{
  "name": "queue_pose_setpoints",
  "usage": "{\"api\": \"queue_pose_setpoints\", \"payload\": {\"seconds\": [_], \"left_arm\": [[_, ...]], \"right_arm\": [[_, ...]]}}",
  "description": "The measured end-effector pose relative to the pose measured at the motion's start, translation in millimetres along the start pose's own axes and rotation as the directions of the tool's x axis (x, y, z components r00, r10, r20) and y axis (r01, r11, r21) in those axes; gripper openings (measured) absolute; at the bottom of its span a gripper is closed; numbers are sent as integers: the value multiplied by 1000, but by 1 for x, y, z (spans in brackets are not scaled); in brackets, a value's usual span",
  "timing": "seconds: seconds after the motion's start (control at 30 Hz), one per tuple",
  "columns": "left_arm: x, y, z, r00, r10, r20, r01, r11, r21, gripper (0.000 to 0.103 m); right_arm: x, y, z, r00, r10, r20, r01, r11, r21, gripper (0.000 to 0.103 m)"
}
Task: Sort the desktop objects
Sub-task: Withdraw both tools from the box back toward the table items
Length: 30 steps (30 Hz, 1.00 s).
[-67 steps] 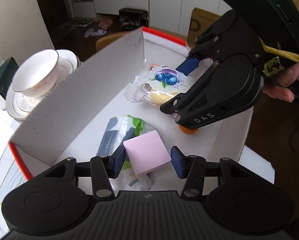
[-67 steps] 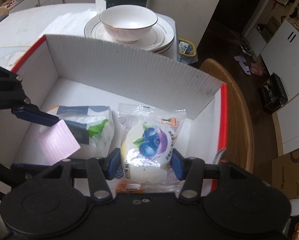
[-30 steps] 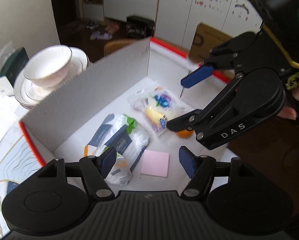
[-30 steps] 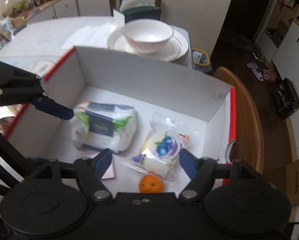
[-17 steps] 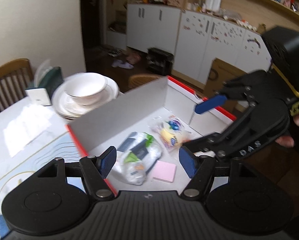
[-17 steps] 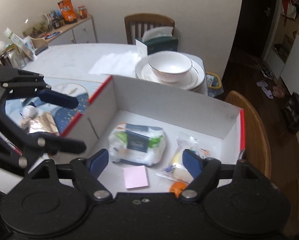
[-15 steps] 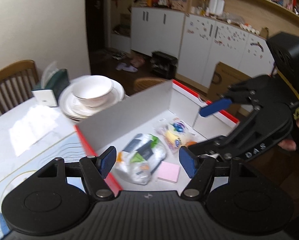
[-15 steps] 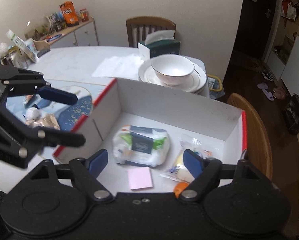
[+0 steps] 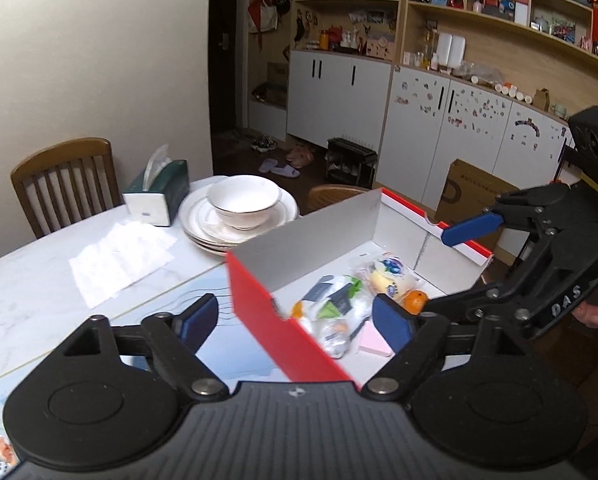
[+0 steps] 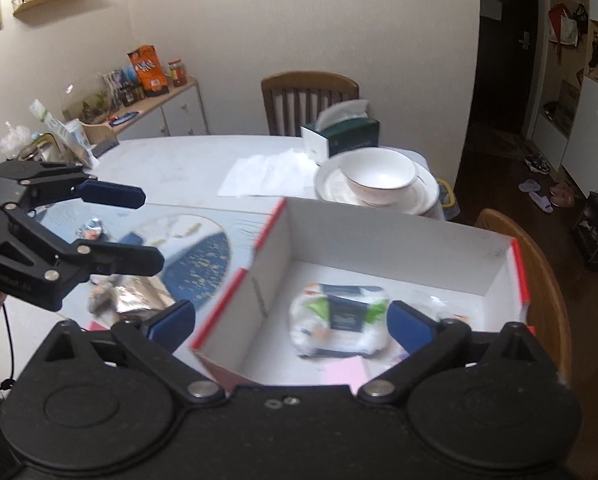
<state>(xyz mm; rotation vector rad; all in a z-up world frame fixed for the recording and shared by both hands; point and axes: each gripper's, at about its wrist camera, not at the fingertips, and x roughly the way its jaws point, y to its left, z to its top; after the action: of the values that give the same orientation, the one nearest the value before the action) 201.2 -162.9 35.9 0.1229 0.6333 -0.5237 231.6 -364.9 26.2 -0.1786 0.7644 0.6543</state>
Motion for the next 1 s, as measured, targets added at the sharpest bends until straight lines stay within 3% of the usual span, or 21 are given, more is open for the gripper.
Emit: {"api": "queue_pose_setpoints", "payload": {"seconds": [0.27, 0.4, 0.63, 1.0], "left_arm": [[-37, 50, -23, 1000, 8, 19, -7, 999, -34, 88], [-52, 74, -38, 999, 24, 25, -24, 999, -34, 102], [-73, 124, -71, 999, 41, 4, -41, 997, -65, 103], [-88, 199, -118, 991, 122, -57, -127, 987, -103, 103]], "right_arm": [[8, 65, 4, 1000, -13, 15, 13, 1000, 7, 103], [16, 94, 3, 1000, -27, 11, 27, 999, 32, 103], [36, 139, -2, 998, -62, -8, 63, 995, 73, 103], [74, 190, -14, 992, -110, -58, 115, 989, 97, 102]]}}
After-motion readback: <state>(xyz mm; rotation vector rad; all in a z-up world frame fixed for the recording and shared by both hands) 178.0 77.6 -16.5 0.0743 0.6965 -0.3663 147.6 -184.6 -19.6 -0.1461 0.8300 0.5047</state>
